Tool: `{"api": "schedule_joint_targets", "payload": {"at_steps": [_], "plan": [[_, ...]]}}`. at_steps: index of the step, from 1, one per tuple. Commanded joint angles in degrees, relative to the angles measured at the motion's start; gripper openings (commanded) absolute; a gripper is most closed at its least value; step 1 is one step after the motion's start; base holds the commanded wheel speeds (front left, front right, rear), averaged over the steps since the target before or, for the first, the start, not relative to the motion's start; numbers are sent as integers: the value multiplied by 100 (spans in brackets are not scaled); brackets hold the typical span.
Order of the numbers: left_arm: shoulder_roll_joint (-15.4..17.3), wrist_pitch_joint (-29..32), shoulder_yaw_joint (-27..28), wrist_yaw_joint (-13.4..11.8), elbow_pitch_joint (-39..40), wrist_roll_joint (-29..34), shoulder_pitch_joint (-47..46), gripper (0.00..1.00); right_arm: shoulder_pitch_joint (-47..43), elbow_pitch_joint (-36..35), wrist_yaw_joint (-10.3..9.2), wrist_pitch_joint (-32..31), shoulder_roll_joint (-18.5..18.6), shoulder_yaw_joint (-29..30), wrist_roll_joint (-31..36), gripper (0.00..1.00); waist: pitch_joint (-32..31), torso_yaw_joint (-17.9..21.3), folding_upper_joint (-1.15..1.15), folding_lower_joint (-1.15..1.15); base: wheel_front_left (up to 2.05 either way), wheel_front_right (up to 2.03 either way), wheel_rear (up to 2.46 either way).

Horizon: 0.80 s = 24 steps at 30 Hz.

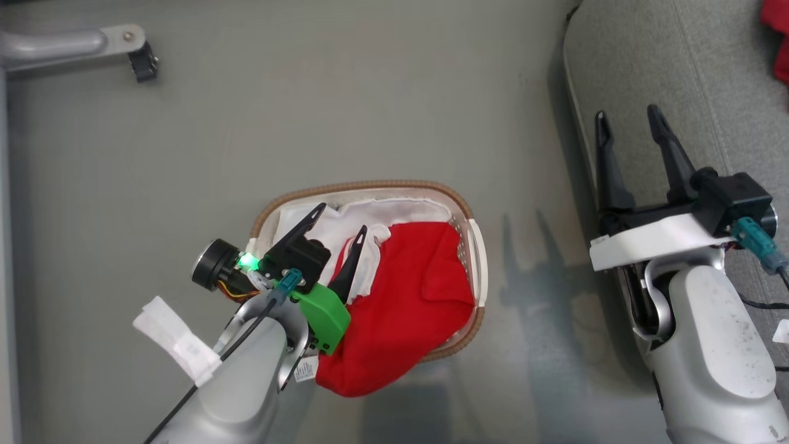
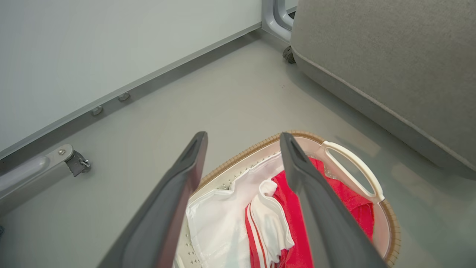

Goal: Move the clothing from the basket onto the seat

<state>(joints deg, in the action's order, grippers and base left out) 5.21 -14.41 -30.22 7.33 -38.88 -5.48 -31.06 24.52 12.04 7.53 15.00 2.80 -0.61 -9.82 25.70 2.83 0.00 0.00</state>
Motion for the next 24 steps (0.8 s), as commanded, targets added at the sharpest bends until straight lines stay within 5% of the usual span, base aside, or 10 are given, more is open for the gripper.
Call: {"api": "schedule_joint_targets", "payload": {"at_steps": [1, 9, 24], "plan": [[13, 31, -143, 19, -182, -43, -229, 100, 151, -89, -8, 28, 18, -8, -40, 100, 988, 476, 0, 0, 0, 0, 0], [55, 214, -793, 17, -1245, -285, -895, 100, 541, -317, -8, 28, 17, -50, -164, 100, 1810, 819, 0, 0, 0, 0, 0], [50, 354, -743, -69, -2670, -498, -1715, 100, 952, -564, -8, 28, 16, -102, -281, 100, 2666, 1125, 0, 0, 0, 0, 0]]}}
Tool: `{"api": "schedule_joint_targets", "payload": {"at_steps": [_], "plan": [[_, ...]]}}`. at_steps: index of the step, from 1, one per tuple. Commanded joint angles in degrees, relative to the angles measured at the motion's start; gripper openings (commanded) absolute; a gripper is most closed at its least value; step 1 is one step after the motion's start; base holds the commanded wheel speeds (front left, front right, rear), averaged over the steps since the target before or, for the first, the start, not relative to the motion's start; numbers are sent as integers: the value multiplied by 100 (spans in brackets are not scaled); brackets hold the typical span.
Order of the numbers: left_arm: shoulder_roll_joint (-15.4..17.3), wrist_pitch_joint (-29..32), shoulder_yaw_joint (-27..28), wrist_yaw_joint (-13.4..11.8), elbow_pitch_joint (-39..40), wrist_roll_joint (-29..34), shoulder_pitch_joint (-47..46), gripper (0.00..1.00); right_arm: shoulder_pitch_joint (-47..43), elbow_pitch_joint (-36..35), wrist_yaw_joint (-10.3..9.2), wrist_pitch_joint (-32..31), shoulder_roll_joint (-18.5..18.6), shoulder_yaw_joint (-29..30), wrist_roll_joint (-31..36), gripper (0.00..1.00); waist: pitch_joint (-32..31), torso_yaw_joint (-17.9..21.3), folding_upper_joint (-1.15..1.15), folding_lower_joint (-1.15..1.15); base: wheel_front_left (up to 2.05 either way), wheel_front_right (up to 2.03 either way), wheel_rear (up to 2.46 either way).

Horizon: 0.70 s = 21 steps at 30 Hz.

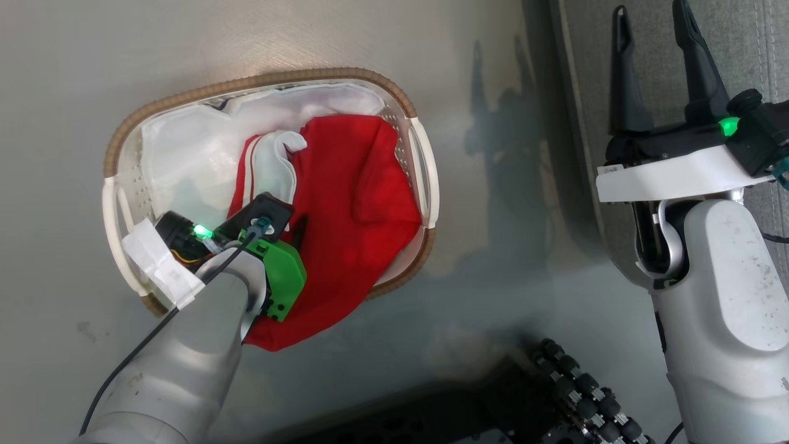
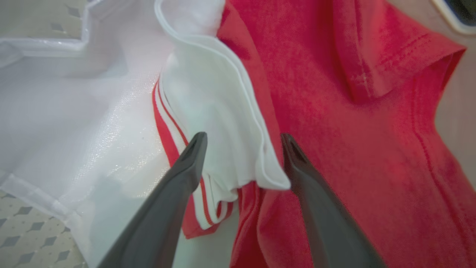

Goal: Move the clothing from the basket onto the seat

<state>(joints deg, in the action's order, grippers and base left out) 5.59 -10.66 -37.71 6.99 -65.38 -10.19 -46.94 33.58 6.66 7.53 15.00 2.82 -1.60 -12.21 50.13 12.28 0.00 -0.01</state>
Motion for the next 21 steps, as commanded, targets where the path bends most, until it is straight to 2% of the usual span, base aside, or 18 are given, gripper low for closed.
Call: {"api": "schedule_joint_targets", "payload": {"at_steps": [1, 5, 6, 7, 9, 21], "plan": [[14, -17, 19, -49, -92, -43, -153, 100, 61, -30, -8, 28, 14, -11, -51, 100, 249, 194, 0, 1, 0, 0, 0], [22, -99, 39, -86, -247, -108, -242, 100, 78, -45, -8, 28, 14, -23, -76, 100, 296, 223, 0, 1, 0, 0, 0], [22, -126, 63, -112, -264, -130, -263, 70, 77, -43, -8, 28, 14, -20, -80, 100, 297, 221, 0, 1, 0, 0, 0], [14, -155, 70, -119, -291, -152, -274, 36, 75, -35, -8, 28, 14, -13, -79, 100, 290, 214, 0, 1, 0, 0, 0], [1, -216, 73, -129, -307, -178, -291, 2, 60, -8, -8, 28, 14, -3, -70, 100, 256, 193, 0, 1, 0, 0, 0], [-78, -453, 126, -84, -79, -373, -45, 0, -124, 356, -8, 28, 16, -32, 109, 100, -507, -95, 0, 1, 0, 0, 0]]}}
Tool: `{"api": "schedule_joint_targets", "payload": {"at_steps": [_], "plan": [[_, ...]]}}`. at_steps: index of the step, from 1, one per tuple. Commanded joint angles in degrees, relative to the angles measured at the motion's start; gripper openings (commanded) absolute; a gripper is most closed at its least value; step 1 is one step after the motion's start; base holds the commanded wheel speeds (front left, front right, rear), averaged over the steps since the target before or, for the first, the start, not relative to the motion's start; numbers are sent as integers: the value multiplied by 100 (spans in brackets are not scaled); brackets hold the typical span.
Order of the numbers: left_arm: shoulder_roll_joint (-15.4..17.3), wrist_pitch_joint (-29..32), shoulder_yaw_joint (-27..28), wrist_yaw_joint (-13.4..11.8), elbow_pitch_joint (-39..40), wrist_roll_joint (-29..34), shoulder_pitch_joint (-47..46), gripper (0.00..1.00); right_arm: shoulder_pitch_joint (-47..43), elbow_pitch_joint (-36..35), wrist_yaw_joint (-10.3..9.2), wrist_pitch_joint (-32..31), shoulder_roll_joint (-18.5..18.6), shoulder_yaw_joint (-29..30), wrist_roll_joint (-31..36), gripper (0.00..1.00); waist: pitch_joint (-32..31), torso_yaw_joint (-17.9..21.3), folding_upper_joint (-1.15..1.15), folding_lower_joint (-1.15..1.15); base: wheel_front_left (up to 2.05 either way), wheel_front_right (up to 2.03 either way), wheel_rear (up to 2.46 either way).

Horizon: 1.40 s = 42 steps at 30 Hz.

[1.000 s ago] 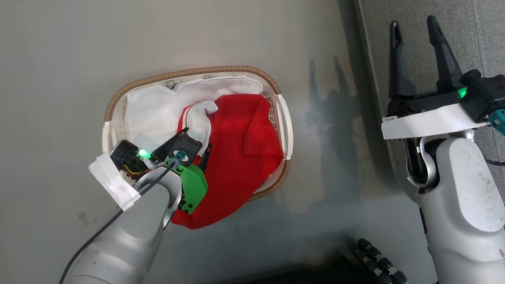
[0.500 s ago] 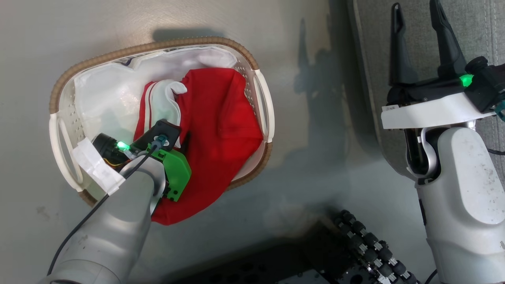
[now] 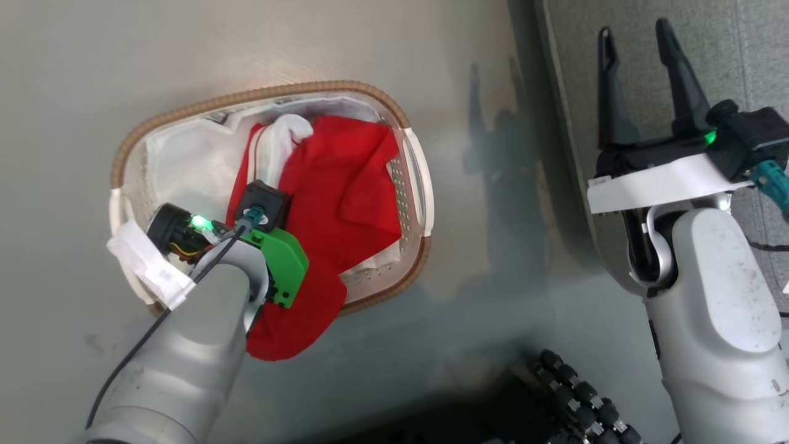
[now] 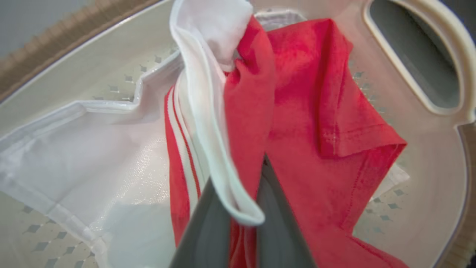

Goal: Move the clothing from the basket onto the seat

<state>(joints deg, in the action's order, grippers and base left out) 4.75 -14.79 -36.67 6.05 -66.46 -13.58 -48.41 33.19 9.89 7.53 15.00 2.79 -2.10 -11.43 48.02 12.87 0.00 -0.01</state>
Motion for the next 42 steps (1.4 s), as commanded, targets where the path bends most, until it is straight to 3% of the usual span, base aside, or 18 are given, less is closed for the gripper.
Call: {"api": "schedule_joint_targets", "payload": {"at_steps": [1, 12, 25, 31, 42], "plan": [[-4, -41, 30, 18, 72, -57, 150, 0, -122, 86, -8, 28, 21, 29, 66, 100, -408, -195, 0, 1, 0, 0, 0], [154, -44, -103, 102, 1386, -21, 804, 0, -760, 589, -8, 28, 22, 52, 405, 100, -1985, -732, 0, 1, 0, 0, 0], [735, 41, -608, 147, 2514, -425, 821, 0, -1591, 988, -8, 28, 21, -140, 477, 100, -3756, -978, 0, 1, 0, 0, 0], [1148, 394, -943, 145, 3156, -886, 352, 0, -1792, 1054, -8, 28, 21, -344, 405, 100, -4226, -958, 0, 1, 0, 0, 0], [1774, 1014, -1150, 146, 4221, -1543, -409, 0, -1614, 1116, -8, 28, 21, -864, 442, 100, -4545, -880, 0, 1, 0, 0, 0]]}}
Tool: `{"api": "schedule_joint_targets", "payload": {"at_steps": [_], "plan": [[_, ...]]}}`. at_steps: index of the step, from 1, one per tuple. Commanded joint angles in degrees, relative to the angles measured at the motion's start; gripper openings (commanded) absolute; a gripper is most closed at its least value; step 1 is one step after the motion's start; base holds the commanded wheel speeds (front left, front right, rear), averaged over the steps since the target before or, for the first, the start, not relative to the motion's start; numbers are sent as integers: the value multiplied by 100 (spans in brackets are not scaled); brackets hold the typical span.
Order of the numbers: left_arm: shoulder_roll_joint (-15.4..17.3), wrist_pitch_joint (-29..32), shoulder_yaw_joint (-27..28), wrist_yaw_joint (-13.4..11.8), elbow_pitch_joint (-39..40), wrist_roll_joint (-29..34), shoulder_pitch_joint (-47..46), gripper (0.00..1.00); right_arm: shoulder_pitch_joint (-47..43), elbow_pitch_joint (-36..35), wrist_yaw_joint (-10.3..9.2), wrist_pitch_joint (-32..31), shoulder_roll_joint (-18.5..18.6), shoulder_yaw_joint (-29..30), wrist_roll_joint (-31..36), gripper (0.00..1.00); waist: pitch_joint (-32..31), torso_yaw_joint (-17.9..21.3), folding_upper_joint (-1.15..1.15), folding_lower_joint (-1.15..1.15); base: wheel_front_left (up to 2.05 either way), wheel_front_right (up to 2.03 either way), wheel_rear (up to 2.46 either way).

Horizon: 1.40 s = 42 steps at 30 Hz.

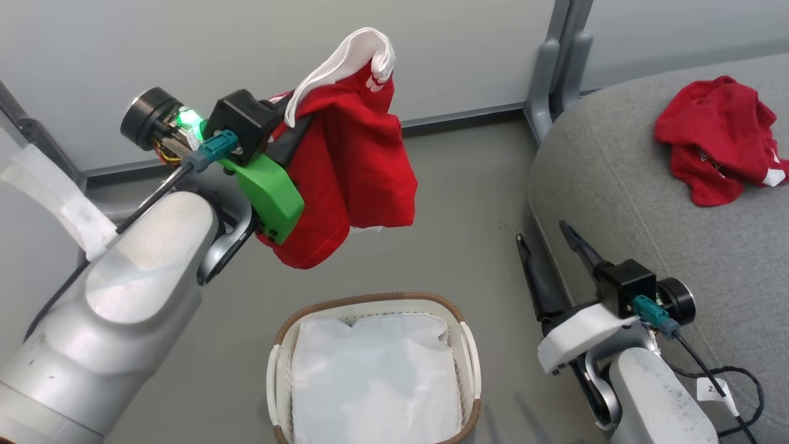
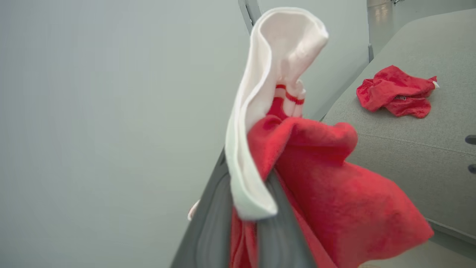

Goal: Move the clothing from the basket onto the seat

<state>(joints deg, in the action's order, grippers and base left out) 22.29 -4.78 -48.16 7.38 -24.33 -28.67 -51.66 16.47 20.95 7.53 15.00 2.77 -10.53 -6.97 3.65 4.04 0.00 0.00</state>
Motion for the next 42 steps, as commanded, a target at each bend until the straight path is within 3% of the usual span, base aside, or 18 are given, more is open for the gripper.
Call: {"api": "schedule_joint_targets", "payload": {"at_steps": [1, 13, 18, 31, 37, 38, 40, 42], "plan": [[59, 52, -15, 13, 77, -81, -107, 0, 74, 3, -8, 28, 20, -108, -37, 100, -135, 11, 0, 0, 0, 0, 0], [98, 255, -140, 11, 426, -298, 45, 0, 302, -490, -8, 28, 21, -1739, -670, 100, -325, -6, 0, 0, 0, 0, 0], [41, 313, -228, -20, 495, -340, 118, 0, 393, -723, -8, 28, 23, -2164, -959, 100, -366, -25, 0, 0, 0, 0, 0], [-184, 402, -440, -38, 921, -405, 195, 0, 1203, 142, -8, 28, 24, -2502, -1375, 100, -374, -178, 0, 0, 0, 0, 0], [-218, 437, -474, -44, 1106, -503, 279, 0, 1491, 576, -8, 28, 22, -2342, -1106, 100, -366, -260, 0, 0, 0, 0, 0], [-209, 439, -471, -46, 1138, -522, 310, 0, 1525, 632, -8, 28, 20, -2328, -1101, 60, -363, -273, 0, 0, 0, 0, 0], [-160, 426, -456, -75, 1182, -557, 358, 0, 1596, 705, -8, 28, 22, -2315, -1091, 0, -356, -282, 0, 0, 0, 0, 0], [-102, 394, -421, -104, 1205, -595, 421, 0, 1630, 755, -8, 28, 21, -2306, -1083, 0, -346, -275, 0, 0, 0, 0, 0]]}}
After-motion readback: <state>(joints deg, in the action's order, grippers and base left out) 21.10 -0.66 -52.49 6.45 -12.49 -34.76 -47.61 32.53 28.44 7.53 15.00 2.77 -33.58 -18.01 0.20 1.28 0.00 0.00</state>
